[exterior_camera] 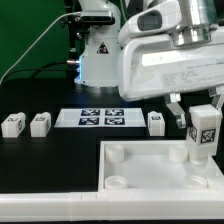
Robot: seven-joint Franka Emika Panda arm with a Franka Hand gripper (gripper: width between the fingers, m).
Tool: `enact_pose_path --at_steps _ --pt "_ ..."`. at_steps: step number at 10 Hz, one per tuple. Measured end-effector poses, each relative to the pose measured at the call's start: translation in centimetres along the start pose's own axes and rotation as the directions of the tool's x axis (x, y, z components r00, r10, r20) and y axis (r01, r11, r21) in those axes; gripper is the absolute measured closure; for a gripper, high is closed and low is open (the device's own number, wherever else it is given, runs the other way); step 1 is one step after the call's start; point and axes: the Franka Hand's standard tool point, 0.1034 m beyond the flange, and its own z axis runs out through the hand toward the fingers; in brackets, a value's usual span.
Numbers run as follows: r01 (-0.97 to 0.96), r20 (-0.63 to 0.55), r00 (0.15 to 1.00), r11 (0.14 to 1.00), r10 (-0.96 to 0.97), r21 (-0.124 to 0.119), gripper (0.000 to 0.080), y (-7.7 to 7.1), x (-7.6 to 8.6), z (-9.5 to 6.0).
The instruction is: Assemble one leg
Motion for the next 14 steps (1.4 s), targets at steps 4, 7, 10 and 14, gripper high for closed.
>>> enact_pose_path --at_steps 4,7,10,14 --pt "-0.006 0.007 1.000 1.000 0.006 -0.009 0.0506 1.0 -0.3 1.0" --pt "0.002 0.011 1.000 1.000 -0.002 -0.003 0.0506 0.3 -0.8 1.6" --pt "0.001 -0.002 1.000 1.000 -0.001 -0.005 0.0506 0.4 -0.9 2.0" --pt "-0.003 -0.015 1.000 1.000 0.003 -0.006 0.0506 0.4 -1.6 3.2"
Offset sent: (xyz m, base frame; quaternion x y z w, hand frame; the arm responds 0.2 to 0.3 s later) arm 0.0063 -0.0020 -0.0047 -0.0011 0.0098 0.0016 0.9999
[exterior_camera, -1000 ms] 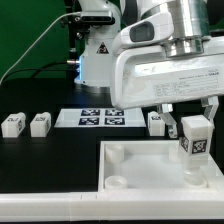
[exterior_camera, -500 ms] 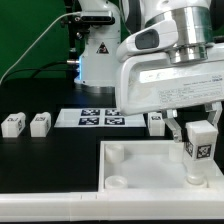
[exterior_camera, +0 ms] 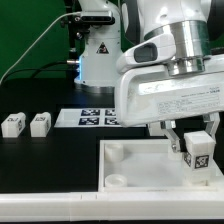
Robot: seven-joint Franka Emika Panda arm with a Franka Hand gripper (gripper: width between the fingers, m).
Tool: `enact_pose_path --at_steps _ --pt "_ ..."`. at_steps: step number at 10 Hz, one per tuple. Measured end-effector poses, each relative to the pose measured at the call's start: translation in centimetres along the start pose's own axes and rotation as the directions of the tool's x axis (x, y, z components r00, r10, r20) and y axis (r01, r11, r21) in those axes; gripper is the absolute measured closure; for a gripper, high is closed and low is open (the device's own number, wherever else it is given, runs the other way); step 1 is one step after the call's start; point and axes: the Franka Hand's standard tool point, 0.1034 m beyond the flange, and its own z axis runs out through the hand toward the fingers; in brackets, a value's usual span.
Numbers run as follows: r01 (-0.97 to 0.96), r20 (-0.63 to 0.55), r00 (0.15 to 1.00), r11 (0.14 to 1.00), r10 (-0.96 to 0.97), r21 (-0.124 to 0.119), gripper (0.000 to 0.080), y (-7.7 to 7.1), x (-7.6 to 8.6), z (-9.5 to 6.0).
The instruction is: Assemble one leg
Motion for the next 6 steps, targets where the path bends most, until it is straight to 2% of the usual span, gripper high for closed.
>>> enact_pose_path --at_steps 4,5,6 --pt "0.011 -0.012 1.000 1.000 -0.011 -0.015 0.0506 -0.10 -0.13 -0.04" --pt "0.011 -0.012 1.000 1.000 -0.011 -0.015 0.0424 -0.08 -0.15 -0.02" --pt "0.011 -0.012 1.000 1.000 -0.011 -0.015 0.0276 -0.07 -0.16 -0.01"
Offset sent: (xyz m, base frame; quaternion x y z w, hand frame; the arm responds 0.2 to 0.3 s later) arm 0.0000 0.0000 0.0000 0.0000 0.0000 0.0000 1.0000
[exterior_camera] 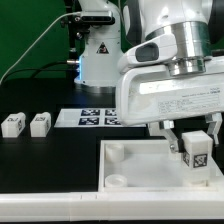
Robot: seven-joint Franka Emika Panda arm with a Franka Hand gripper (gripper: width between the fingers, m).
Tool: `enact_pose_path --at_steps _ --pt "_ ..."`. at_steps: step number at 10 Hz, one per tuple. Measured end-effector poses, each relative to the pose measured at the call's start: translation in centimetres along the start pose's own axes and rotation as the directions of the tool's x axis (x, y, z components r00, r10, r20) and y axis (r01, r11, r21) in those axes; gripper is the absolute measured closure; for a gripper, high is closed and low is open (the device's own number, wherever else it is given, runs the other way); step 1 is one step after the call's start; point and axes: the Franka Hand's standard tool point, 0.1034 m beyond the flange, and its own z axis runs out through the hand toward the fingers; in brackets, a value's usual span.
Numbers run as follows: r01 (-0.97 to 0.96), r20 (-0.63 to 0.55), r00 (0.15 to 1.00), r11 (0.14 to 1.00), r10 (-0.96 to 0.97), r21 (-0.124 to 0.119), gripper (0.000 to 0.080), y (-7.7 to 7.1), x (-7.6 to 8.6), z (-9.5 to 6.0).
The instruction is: Assemble one leg
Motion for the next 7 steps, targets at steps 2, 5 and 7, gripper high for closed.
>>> enact_pose_path --at_steps 2,5,7 --pt "0.000 0.000 1.000 1.000 0.000 0.000 0.0190 0.00 -0.01 0.01" --pt "0.001 0.000 1.000 1.000 -0.001 0.000 0.0152 0.00 -0.01 0.01" --pt "0.001 0.000 1.000 1.000 -0.001 0.000 0.0151 0.00 -0.02 0.01"
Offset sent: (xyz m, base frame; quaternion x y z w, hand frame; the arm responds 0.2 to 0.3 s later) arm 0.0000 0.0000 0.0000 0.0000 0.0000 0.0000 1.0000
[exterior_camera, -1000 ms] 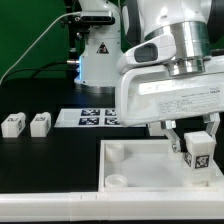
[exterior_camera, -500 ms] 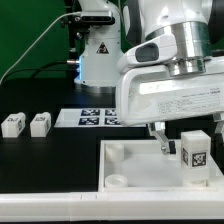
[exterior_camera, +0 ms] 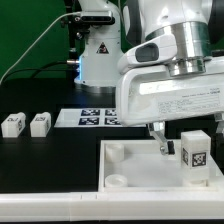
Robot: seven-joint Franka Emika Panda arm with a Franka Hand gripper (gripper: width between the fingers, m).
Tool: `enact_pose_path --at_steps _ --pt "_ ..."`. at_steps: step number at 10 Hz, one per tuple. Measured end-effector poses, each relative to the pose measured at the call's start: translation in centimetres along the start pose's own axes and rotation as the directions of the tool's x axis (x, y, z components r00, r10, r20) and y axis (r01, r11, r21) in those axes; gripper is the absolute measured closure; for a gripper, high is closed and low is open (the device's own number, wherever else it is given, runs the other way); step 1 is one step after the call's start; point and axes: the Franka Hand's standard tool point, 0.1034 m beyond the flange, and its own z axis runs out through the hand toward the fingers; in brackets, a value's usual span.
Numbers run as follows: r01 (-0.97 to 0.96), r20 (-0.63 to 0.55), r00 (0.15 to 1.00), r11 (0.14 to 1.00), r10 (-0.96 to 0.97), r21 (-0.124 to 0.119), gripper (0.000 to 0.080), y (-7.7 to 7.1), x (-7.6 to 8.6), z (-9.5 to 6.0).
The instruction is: Assemble one leg
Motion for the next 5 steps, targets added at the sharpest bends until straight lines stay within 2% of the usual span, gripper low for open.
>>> enact_pose_path --at_steps 3,4,5 --pt "0.000 0.000 1.000 1.000 0.000 0.000 0.0151 0.00 0.00 0.00" --pt "-0.003 0.032 0.999 1.000 0.003 0.004 0.0151 -0.08 -0.20 0.02" --pt "-0.005 0.102 0.995 1.000 0.004 0.013 0.0151 -0.21 0.32 -0.95"
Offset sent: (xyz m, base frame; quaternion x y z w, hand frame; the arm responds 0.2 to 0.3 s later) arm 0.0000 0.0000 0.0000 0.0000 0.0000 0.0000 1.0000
